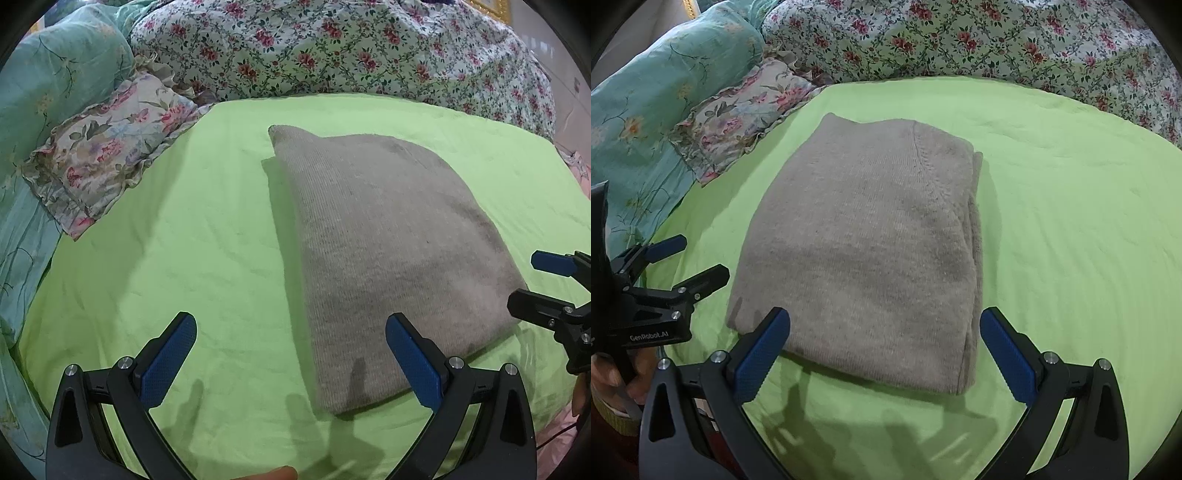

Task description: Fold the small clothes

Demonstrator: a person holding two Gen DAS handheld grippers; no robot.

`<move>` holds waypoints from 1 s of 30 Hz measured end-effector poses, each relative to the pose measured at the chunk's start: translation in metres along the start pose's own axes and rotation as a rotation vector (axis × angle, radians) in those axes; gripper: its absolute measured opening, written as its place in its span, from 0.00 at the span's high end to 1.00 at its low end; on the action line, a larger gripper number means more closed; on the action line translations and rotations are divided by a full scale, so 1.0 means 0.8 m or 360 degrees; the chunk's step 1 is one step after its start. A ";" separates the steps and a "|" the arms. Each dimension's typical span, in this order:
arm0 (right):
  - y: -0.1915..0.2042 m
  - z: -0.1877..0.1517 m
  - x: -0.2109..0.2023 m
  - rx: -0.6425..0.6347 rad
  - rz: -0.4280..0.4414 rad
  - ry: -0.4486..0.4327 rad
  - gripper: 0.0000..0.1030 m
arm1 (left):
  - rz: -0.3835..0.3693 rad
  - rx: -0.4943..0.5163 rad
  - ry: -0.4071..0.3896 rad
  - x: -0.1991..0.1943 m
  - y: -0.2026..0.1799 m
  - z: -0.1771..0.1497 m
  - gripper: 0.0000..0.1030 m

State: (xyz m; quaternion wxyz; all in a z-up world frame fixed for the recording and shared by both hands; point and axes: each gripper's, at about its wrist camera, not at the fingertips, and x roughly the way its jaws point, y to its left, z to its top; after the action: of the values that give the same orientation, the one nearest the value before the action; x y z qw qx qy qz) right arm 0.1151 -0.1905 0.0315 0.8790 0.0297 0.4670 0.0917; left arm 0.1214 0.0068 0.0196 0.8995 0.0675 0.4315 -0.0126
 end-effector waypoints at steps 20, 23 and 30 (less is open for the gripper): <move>-0.003 0.001 0.019 0.0083 0.0003 0.0078 0.00 | -0.0029 -0.0011 0.0030 0.011 -0.007 0.000 0.01; -0.003 0.000 0.019 0.0091 0.0001 0.0084 0.01 | -0.0041 -0.0007 0.0037 0.011 -0.009 0.000 0.01; 0.000 -0.002 0.016 0.0082 0.0006 0.0092 0.00 | -0.0043 -0.0019 0.0042 0.010 -0.008 0.001 0.01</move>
State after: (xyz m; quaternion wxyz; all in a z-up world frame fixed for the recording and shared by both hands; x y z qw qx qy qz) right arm 0.1210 -0.1884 0.0204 0.8639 0.0506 0.4943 0.0820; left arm 0.1261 0.0010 0.0131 0.8938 0.0564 0.4444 -0.0213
